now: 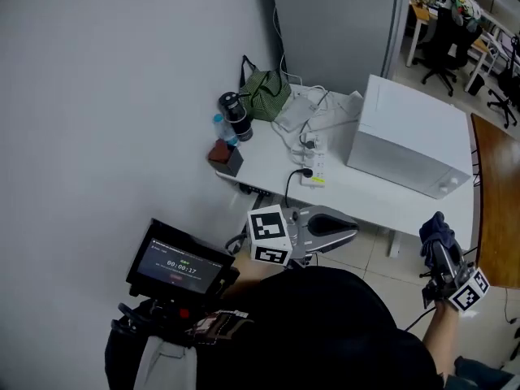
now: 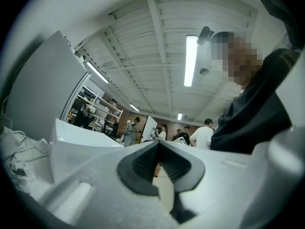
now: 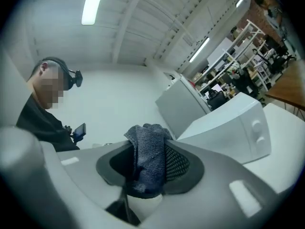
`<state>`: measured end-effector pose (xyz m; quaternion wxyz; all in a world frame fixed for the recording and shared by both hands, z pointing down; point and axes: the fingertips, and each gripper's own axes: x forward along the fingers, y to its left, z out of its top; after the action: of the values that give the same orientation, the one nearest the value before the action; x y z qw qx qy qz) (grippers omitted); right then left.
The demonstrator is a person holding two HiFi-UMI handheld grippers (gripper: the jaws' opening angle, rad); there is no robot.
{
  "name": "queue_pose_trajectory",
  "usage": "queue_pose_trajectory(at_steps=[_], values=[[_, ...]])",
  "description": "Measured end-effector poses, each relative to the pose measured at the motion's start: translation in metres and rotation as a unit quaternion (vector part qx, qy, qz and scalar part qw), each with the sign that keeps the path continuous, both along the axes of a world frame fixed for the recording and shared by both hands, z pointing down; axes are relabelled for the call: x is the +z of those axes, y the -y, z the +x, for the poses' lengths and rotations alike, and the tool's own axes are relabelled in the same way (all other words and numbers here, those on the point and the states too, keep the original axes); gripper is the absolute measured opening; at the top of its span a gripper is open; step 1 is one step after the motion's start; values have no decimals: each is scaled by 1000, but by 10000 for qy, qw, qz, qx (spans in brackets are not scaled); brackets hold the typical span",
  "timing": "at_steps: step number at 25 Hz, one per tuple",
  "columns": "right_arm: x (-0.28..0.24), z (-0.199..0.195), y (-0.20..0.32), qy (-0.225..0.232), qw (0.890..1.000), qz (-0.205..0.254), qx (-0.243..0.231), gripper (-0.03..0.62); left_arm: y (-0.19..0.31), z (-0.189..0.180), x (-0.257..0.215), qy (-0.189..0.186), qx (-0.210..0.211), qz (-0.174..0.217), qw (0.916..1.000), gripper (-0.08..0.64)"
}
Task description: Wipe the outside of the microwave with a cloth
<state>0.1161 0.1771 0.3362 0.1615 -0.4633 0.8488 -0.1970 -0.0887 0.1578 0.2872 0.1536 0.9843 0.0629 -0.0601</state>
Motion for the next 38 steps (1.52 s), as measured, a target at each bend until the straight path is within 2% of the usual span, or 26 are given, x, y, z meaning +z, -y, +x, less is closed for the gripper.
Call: queue_pose_trajectory(at_steps=[2,4,7,9,12,17,21,27,38], values=[[-5,-28,-11,-39,9995,108,-284,155,-13,-8,5,-44,37,87,9999,3],[-9,-38,-26,-103,9988,204,-444,161,-27,-13,7,-89,-20,142,9999,3],[-18,-33,-79,-90,9965,350,-755,172,-75,-1,2,-142,-234,182,9995,3],[-16,-23,-121,-32,9950,367,-930,167,-114,16,5,-192,-363,67,9991,3],[-10,-9,-168,-141,9941,324,-1029,163,-163,38,12,-207,-394,-9,9990,3],[-6,-13,-183,-285,9949,248,-931,163,-178,34,10,-250,-425,34,9988,3],[-15,-47,-191,-545,9933,355,-952,161,-190,5,2,-389,-446,148,9981,3],[-25,-93,-195,-656,9934,374,-869,158,-201,-34,-3,-342,-386,284,9983,3],[-21,-99,-196,-800,9922,403,-865,152,-199,-36,-2,-380,-365,325,9981,3]])
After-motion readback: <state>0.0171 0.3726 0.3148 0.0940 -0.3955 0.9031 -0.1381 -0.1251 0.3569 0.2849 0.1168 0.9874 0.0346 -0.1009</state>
